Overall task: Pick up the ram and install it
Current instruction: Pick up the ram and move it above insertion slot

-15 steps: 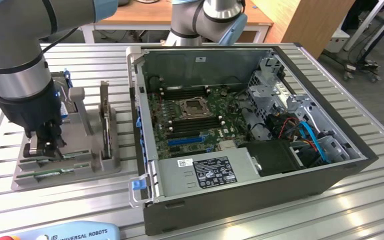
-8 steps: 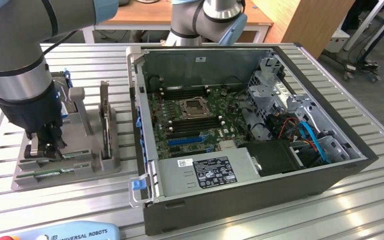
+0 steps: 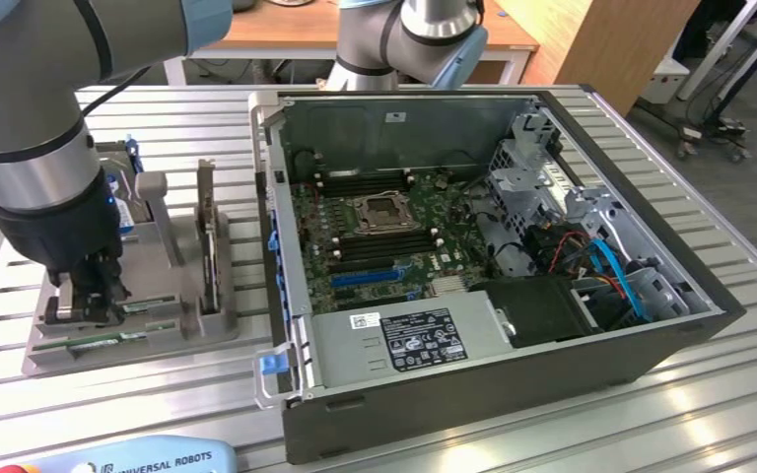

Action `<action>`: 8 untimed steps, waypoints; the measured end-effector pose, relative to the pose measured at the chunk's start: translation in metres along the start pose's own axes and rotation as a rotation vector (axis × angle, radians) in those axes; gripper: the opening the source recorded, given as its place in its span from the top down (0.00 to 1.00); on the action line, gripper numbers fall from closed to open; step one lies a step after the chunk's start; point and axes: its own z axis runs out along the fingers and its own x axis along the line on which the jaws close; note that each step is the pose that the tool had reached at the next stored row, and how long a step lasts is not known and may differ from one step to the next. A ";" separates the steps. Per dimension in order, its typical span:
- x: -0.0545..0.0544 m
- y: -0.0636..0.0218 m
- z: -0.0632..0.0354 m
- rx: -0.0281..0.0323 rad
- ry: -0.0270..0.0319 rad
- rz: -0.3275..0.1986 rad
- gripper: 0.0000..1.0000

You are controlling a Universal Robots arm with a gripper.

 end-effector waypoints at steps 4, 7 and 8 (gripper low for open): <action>0.000 -0.0001 0.0001 0.0001 -0.0001 0.000 0.64; 0.000 -0.0001 0.0018 0.0001 -0.0002 0.000 0.64; 0.000 -0.0001 0.0027 0.0001 -0.0001 0.000 0.64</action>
